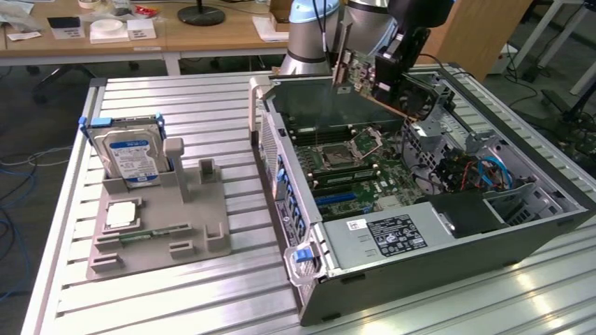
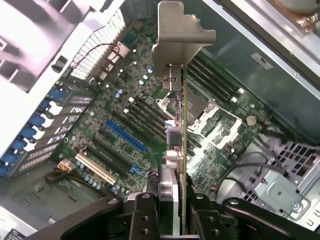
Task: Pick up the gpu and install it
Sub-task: 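Insert the gpu into the slot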
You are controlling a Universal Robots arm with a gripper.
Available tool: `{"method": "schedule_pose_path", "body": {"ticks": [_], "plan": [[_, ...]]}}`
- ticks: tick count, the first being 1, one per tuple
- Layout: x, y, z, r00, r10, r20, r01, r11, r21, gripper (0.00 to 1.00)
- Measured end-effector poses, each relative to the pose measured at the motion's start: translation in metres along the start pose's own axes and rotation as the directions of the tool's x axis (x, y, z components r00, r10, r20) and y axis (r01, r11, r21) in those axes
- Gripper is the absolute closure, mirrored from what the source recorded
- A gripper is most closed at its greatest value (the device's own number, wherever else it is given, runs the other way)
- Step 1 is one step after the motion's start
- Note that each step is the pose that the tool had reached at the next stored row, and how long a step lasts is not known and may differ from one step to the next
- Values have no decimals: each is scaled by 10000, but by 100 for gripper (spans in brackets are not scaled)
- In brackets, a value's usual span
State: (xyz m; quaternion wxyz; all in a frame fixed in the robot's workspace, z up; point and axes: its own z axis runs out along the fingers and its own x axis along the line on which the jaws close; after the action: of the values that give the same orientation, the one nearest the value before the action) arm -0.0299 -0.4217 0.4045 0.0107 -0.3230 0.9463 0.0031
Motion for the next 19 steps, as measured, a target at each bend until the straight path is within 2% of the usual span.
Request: {"method": "schedule_pose_path", "body": {"ticks": [5, 10, 14, 19], "plan": [[0, 0, 0, 9971, -755, 1, 755, 9971, -17, 72], [0, 0, 0, 9892, -1468, 4, 1468, 9892, -32, 72], [0, 0, 1, 9790, -2037, 6, 2037, 9790, -45, 72], [0, 0, 1, 9605, -2783, 12, 2783, 9605, -62, 72]]}}
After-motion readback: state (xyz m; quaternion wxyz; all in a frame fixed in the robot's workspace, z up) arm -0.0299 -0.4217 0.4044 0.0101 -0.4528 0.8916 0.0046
